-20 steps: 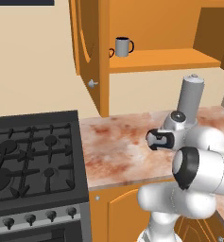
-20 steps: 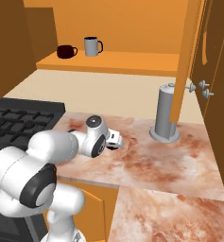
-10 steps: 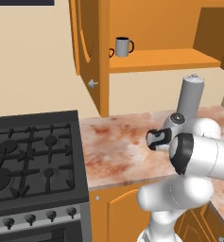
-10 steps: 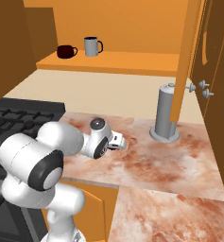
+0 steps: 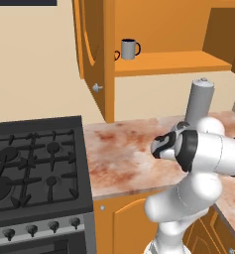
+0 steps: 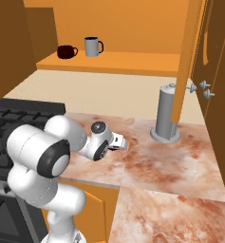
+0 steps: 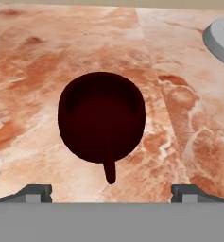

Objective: Pick the mug on the counter and place it in the cabinet with the handle facing the right, like the mugs already inside.

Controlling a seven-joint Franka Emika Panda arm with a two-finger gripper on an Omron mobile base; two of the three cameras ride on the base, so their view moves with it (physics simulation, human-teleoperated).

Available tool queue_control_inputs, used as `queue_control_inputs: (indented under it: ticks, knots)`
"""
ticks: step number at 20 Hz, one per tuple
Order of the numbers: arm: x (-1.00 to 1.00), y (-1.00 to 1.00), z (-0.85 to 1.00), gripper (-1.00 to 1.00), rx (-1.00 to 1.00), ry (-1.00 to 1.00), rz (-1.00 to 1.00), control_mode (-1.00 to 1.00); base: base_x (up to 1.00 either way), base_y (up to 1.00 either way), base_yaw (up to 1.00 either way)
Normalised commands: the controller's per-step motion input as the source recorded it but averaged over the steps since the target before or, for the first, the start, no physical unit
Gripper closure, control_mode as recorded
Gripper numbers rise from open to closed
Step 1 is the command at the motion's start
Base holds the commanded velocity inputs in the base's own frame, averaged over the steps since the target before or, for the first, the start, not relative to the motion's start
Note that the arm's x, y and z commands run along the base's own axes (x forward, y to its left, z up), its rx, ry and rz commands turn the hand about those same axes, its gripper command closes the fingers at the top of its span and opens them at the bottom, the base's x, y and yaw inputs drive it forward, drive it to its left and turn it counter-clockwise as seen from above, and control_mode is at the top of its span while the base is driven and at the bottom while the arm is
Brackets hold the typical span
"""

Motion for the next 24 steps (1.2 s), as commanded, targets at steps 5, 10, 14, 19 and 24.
queue_control_inputs:
  ticks: [5, 10, 14, 19, 24]
  knots:
    - [0.19, 0.0, -0.06, -1.0, 0.0, -0.04, 0.0, -1.0, 0.0, 0.0, 0.0]
    - [0.22, 0.04, -0.11, 1.0, 0.01, -0.05, 0.0, -1.0, 0.0, 0.0, 0.0]
    - [0.13, 0.0, -0.07, 1.0, 0.02, -0.01, 0.0, -1.0, 0.0, 0.0, 0.0]
    - [0.01, -0.06, -0.17, 1.0, 0.02, 0.0, 0.0, -1.0, 0.0, 0.0, 0.0]
    - [0.0, -0.03, -0.11, 1.0, 0.02, 0.0, 0.0, -1.0, 0.0, 0.0, 0.0]
